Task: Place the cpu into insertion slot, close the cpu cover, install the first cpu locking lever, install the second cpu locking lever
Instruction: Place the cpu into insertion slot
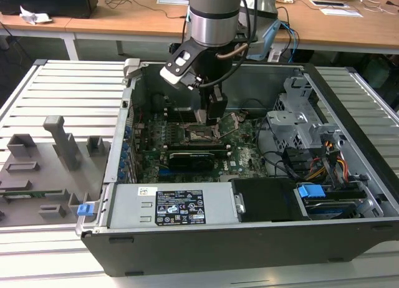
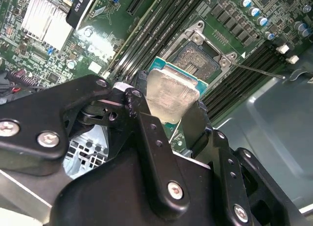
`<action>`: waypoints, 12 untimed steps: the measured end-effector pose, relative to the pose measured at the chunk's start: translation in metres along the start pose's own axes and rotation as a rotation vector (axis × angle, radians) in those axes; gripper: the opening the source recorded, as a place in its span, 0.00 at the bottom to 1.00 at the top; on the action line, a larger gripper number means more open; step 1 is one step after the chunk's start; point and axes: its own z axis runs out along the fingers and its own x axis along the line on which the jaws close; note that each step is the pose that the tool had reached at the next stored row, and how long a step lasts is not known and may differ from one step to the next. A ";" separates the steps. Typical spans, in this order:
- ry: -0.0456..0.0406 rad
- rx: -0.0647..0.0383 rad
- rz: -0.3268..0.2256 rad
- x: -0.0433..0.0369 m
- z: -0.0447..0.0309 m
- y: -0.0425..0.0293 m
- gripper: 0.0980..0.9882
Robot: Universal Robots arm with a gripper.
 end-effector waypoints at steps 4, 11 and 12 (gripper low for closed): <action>-0.0001 0.002 0.003 0.0000 0.0015 -0.0001 0.48; 0.0000 0.003 0.009 -0.0001 0.0047 -0.0003 0.48; -0.0001 0.004 0.010 -0.0001 0.0052 -0.0003 0.48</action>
